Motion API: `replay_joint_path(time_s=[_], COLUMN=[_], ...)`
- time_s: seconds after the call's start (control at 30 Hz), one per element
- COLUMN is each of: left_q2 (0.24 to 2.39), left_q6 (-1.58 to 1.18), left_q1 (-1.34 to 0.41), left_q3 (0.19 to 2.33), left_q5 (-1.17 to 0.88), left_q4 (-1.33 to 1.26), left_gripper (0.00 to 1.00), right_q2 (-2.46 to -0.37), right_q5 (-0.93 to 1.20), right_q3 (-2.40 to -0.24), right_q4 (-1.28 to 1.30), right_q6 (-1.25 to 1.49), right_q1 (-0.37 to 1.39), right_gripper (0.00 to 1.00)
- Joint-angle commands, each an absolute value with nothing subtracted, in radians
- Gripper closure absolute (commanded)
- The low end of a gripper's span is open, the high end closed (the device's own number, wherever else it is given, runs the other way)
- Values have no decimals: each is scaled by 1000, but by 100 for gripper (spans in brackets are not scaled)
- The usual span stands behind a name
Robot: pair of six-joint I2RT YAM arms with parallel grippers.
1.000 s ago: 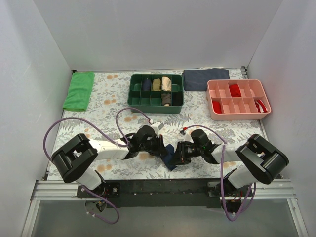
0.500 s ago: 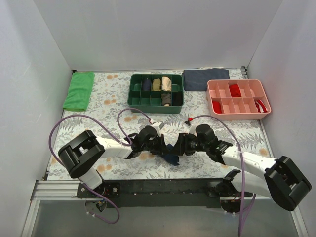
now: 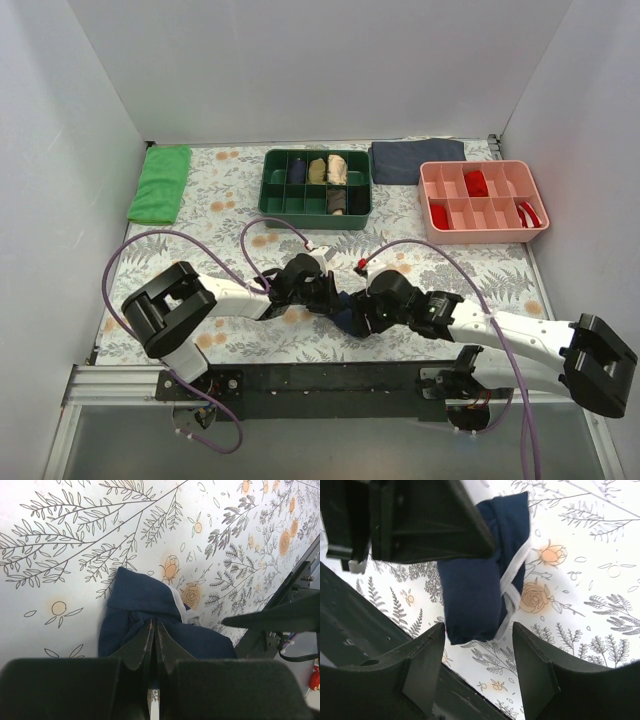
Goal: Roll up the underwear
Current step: Roll the underwear to the center of the board.
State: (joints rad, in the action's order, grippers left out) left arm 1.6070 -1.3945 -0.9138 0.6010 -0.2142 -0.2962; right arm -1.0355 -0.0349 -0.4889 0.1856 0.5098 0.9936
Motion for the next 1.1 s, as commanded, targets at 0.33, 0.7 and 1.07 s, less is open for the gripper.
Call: replay_joint_path(time_s=[0.33,0.7,1.07], left_q2=[1643,1654,1638], left_q6=[-1364,-1368,-1378], left_q1=[-922,-920,-919], left_q3=[641,650,644], left_q5=[-253,-271,-241], left_q4=[-244,-249,-236], left_gripper=[100,100,100], right_q2=[-1247,-1292,-1387], right_q5=[-423,-462,-489], right_q3=[-690,-695,-715], right_q4=[322,288,304], right_q6=[440,443,512], right_q1=[1255,1292,1345], right_gripper=[36,43,86])
